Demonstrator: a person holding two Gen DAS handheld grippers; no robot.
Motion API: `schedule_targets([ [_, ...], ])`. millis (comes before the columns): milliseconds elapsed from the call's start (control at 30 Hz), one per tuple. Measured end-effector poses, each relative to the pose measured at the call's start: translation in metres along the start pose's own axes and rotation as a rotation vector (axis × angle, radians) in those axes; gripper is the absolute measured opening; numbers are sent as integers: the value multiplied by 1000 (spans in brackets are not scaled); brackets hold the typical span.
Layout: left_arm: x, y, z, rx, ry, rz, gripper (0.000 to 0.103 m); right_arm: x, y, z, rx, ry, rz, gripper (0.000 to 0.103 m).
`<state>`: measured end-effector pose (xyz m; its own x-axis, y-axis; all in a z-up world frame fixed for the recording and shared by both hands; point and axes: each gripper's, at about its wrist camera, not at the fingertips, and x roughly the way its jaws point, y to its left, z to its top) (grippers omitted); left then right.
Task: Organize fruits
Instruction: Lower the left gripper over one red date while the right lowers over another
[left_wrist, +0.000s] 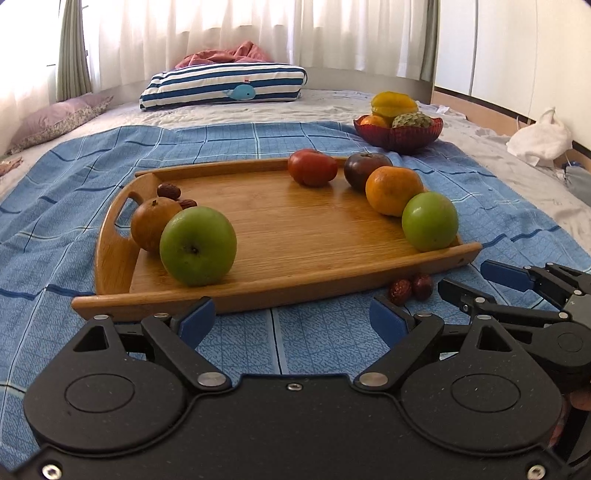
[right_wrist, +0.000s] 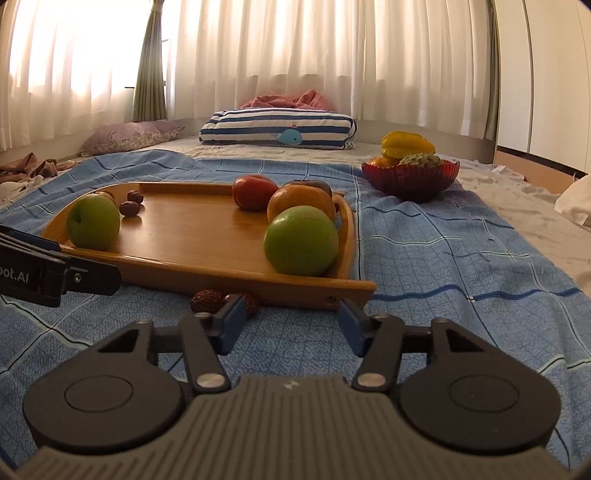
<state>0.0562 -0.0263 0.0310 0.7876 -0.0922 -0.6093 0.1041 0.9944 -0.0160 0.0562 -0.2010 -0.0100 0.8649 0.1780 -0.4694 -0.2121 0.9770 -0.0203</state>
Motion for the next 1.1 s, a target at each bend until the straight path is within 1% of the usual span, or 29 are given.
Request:
schedule_targets([
  [133,4,-5,0,7,6,-19,83,1,4,0,-34,8,14,53],
  [233,6,-8,1,8,10,-29,76,1,9,1,-67,12,40,52],
  [333,8,-10,2,8,11,-38,72,5,13,6,-95,28,72,50],
  [367,9,-11,2,8,12,-40,71,6,14,7,-104,34,80,48],
  [467,11,-12,2,12,16,-39,69,13,20,10,-128,65,84,39],
  [600,11,-14,2,27,18,-32,69,21,25,13,-145,97,98,37],
  [667,12,-16,1,32,18,-29,68,23,27,15,-145,104,112,32],
  [833,13,-15,2,23,21,-28,67,26,34,17,-172,109,146,30],
  [900,13,-15,1,26,22,-27,66,26,36,16,-180,104,144,30],
  [1100,16,-15,3,7,29,-36,64,18,25,15,-102,88,115,30],
])
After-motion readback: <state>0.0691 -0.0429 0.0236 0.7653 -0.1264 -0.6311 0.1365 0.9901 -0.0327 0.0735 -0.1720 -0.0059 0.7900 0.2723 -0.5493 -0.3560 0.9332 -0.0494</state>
